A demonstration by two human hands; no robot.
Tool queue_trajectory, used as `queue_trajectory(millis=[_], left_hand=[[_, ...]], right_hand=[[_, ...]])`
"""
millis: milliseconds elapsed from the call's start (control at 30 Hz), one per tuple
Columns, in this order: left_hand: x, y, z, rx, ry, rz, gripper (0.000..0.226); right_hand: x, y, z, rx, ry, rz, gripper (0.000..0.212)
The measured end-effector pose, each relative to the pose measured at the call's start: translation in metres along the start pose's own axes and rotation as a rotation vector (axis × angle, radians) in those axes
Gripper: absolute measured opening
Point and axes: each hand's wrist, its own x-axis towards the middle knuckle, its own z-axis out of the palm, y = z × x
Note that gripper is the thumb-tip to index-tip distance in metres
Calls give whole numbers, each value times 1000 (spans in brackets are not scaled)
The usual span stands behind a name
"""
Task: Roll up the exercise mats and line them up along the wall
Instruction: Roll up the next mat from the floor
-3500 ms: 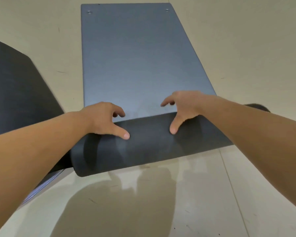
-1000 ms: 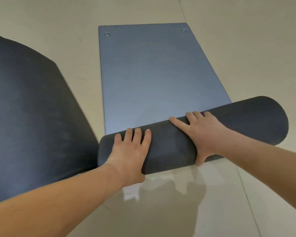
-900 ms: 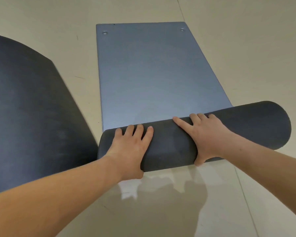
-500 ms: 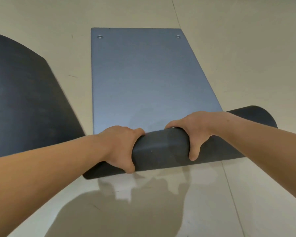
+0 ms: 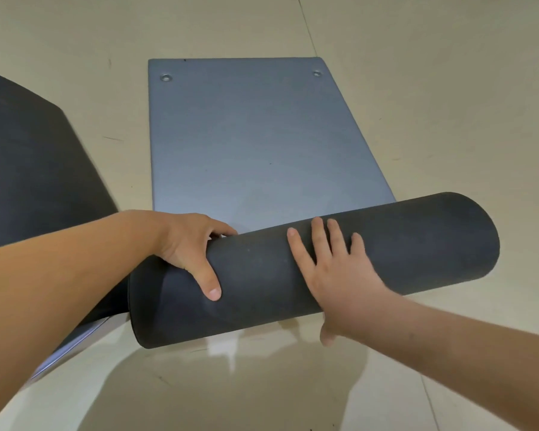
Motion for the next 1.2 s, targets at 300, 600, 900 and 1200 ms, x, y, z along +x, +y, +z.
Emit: queue_trajectory(millis=[300, 600, 900, 1200], left_hand=[[-23, 54, 8, 623, 373, -10, 101], [10, 41, 53, 707, 552, -189, 138], [-2, 46, 10, 579, 452, -96, 87], [-3, 68, 48, 610, 426, -70, 87]], right_hand=[[57, 34, -35, -13, 59, -155, 144], [81, 43, -81, 71, -136, -3, 160], [63, 39, -32, -34, 245, 34, 138], [24, 42, 19, -55, 381, -18, 134]])
